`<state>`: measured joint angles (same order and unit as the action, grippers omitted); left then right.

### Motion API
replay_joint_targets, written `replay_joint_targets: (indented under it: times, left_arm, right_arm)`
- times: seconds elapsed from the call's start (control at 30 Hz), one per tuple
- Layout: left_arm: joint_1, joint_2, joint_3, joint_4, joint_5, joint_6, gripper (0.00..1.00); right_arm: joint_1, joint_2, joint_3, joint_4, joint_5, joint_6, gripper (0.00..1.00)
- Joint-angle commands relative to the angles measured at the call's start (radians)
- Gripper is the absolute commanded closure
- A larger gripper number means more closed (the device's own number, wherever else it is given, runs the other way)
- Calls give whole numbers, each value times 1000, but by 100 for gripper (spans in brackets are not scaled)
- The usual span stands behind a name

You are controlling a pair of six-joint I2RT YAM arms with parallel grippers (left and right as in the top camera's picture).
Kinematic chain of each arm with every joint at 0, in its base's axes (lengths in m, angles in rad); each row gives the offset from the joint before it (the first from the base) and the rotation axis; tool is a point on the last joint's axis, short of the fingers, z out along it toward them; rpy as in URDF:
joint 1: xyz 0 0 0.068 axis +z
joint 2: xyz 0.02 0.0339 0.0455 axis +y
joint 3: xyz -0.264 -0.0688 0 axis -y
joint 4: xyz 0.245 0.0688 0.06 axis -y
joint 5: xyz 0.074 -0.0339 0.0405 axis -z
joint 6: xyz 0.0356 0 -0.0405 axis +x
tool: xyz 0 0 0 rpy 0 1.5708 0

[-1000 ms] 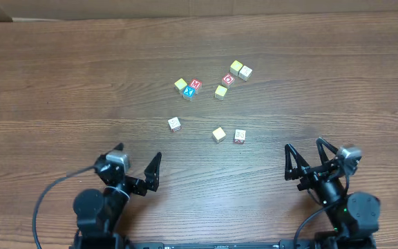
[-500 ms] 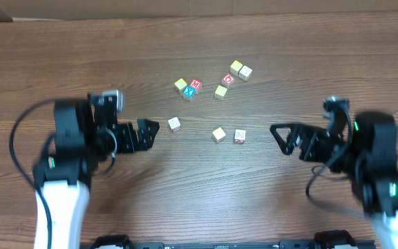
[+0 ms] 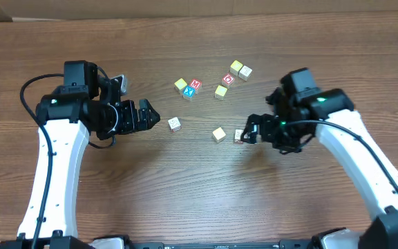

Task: Flip 3 blocks
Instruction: 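Reach the right gripper to the white block with blue L and grasp it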

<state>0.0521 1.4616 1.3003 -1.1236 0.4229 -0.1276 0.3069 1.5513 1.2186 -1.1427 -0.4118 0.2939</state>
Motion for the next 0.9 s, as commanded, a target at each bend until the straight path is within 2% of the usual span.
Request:
replay_joint_targets:
  times: [0.0,0.1,0.27,0.37,0.53,0.57,0.77,0.87]
  left_arm:
    - [-13,18,24,14,-7,19,0]
    - [-13,32,24,25,-7,19,0]
    - [-13,37,23,14,-31,12,0]
    - [-21,37,5,36,-83,16,12]
    - [-45,37,-60,98,-146,27,13]
    - [-48,37,-78,119,-143,36,16]
    - [-53,38,-187,244,-139,53,23]
    - [-53,39,-226,295,-111,53,20]
  right_arm:
    - [19,25,17,13,-25,-24,0]
    - [26,33,6,49,-34,-88,0]
    - [26,33,3,64,7,-85,0]
    - [26,33,-18,89,96,-2,0]
    - [34,33,-87,188,105,7,0]
    - [35,33,-102,208,105,22,0]
    - [35,33,-185,299,105,68,7]
    - [42,33,-209,340,105,74,12]
